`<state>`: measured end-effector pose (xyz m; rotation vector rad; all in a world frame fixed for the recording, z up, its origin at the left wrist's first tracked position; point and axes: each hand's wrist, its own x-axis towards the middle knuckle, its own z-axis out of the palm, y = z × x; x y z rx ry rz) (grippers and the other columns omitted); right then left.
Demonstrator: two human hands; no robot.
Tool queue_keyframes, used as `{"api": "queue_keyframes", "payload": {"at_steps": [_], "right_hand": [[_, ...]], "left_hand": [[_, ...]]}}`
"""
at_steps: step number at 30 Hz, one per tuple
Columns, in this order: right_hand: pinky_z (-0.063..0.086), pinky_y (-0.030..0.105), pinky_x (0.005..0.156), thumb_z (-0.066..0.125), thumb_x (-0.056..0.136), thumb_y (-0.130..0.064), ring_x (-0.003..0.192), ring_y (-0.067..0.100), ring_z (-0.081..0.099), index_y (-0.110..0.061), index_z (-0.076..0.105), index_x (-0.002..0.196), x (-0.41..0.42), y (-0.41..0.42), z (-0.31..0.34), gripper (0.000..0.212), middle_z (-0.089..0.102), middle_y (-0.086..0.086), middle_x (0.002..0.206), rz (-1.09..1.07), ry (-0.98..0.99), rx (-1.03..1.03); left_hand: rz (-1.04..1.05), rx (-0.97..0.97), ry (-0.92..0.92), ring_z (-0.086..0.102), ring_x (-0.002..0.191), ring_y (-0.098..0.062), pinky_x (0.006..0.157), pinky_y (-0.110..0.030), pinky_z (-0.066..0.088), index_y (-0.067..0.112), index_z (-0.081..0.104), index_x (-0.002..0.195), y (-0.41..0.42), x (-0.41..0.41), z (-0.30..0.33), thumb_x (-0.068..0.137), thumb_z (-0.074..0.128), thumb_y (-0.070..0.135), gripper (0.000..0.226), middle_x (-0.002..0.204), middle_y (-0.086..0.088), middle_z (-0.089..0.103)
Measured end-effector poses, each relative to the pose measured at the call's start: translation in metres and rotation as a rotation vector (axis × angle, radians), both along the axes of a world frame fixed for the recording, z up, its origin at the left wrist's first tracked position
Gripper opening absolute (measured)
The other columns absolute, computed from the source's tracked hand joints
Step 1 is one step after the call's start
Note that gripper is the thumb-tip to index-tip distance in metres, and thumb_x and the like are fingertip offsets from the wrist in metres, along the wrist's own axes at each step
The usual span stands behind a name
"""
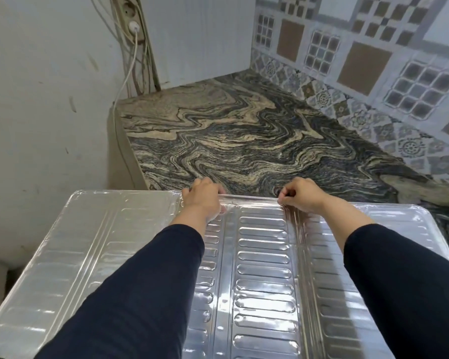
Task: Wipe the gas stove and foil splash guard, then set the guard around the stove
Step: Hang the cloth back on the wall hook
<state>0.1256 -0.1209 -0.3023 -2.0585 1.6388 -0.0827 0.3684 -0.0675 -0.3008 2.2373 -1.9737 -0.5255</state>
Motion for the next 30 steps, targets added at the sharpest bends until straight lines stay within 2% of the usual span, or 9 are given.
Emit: {"api": "queue_keyframes", "payload": {"at_steps": [6, 9, 11, 15, 18, 21, 25, 28, 30], "right_hand": [[0.043, 0.015, 0.068, 0.072, 0.08, -0.006, 0.055, -0.006, 0.055, -0.006, 0.071, 0.084, -0.006, 0.005, 0.035, 0.005, 0.062, -0.009, 0.068, -0.014, -0.223, 0.114], [0.045, 0.01, 0.064, 0.072, 0.079, 0.0, 0.05, -0.009, 0.055, -0.013, 0.071, 0.074, -0.009, 0.005, 0.068, 0.014, 0.065, -0.011, 0.062, -0.074, -0.335, 0.065], [0.042, 0.003, 0.057, 0.072, 0.078, 0.0, 0.047, -0.01, 0.054, -0.012, 0.072, 0.076, -0.013, 0.006, 0.095, 0.012, 0.064, -0.015, 0.056, -0.083, -0.351, 0.013], [0.043, 0.003, 0.053, 0.072, 0.08, -0.006, 0.059, 0.002, 0.056, -0.011, 0.074, 0.083, -0.022, 0.02, 0.153, 0.006, 0.067, -0.005, 0.068, -0.09, -0.311, -0.071], [0.04, 0.002, 0.051, 0.074, 0.079, -0.008, 0.062, 0.001, 0.056, -0.018, 0.074, 0.083, -0.023, 0.036, 0.191, 0.012, 0.068, -0.013, 0.064, -0.079, -0.243, -0.123], [0.04, 0.004, 0.053, 0.075, 0.078, -0.009, 0.064, 0.003, 0.055, -0.016, 0.075, 0.087, -0.025, 0.055, 0.226, 0.012, 0.068, -0.004, 0.074, -0.106, -0.206, -0.235], [0.037, 0.0, 0.053, 0.078, 0.076, -0.014, 0.067, 0.001, 0.058, -0.018, 0.077, 0.088, -0.041, 0.08, 0.276, 0.012, 0.07, -0.003, 0.077, -0.156, -0.135, -0.423], [0.047, 0.017, 0.074, 0.076, 0.078, -0.011, 0.083, 0.01, 0.065, -0.019, 0.077, 0.091, -0.057, 0.105, 0.316, 0.015, 0.073, 0.001, 0.087, -0.204, -0.092, -0.518], [0.046, 0.022, 0.075, 0.074, 0.079, -0.007, 0.085, 0.01, 0.065, -0.016, 0.077, 0.093, -0.07, 0.124, 0.341, 0.017, 0.073, 0.003, 0.088, -0.237, -0.063, -0.587]], "left_hand": [[-0.033, 0.002, 0.014, 0.033, 0.134, -0.023, 0.107, -0.047, 0.026, 0.032, 0.063, 0.113, -0.005, 0.008, 0.02, 0.076, 0.078, 0.035, 0.04, 0.133, 0.003, 0.051], [-0.087, -0.01, -0.022, 0.041, 0.128, -0.024, 0.104, -0.049, 0.032, 0.034, 0.06, 0.112, -0.01, 0.019, 0.044, 0.076, 0.073, 0.049, 0.041, 0.13, 0.004, 0.055], [-0.093, -0.017, -0.057, 0.049, 0.122, -0.025, 0.102, -0.049, 0.034, 0.037, 0.057, 0.103, -0.011, 0.033, 0.063, 0.079, 0.063, 0.061, 0.034, 0.124, 0.004, 0.06], [-0.069, -0.097, -0.075, 0.058, 0.11, -0.02, 0.095, -0.04, 0.033, 0.037, 0.056, 0.088, -0.007, 0.057, 0.099, 0.091, 0.052, 0.051, 0.015, 0.103, 0.009, 0.065], [-0.072, -0.189, -0.049, 0.06, 0.104, -0.018, 0.089, -0.035, 0.037, 0.036, 0.06, 0.091, -0.001, 0.06, 0.127, 0.091, 0.055, 0.045, 0.01, 0.1, 0.011, 0.065], [-0.108, -0.223, 0.012, 0.062, 0.095, -0.02, 0.087, -0.037, 0.047, 0.035, 0.061, 0.082, 0.004, 0.066, 0.154, 0.088, 0.06, 0.041, 0.009, 0.094, 0.008, 0.068], [-0.187, -0.318, 0.073, 0.063, 0.09, -0.023, 0.09, -0.043, 0.049, 0.038, 0.059, 0.066, 0.003, 0.07, 0.196, 0.082, 0.065, 0.038, 0.017, 0.083, 0.008, 0.068], [-0.271, -0.461, 0.135, 0.062, 0.09, -0.026, 0.088, -0.04, 0.049, 0.027, 0.065, 0.076, 0.007, 0.048, 0.241, 0.086, 0.067, 0.024, 0.011, 0.086, -0.001, 0.068], [-0.325, -0.548, 0.171, 0.062, 0.091, -0.028, 0.086, -0.041, 0.049, 0.018, 0.068, 0.082, 0.007, 0.029, 0.267, 0.086, 0.067, 0.017, 0.004, 0.086, -0.002, 0.066]]}}
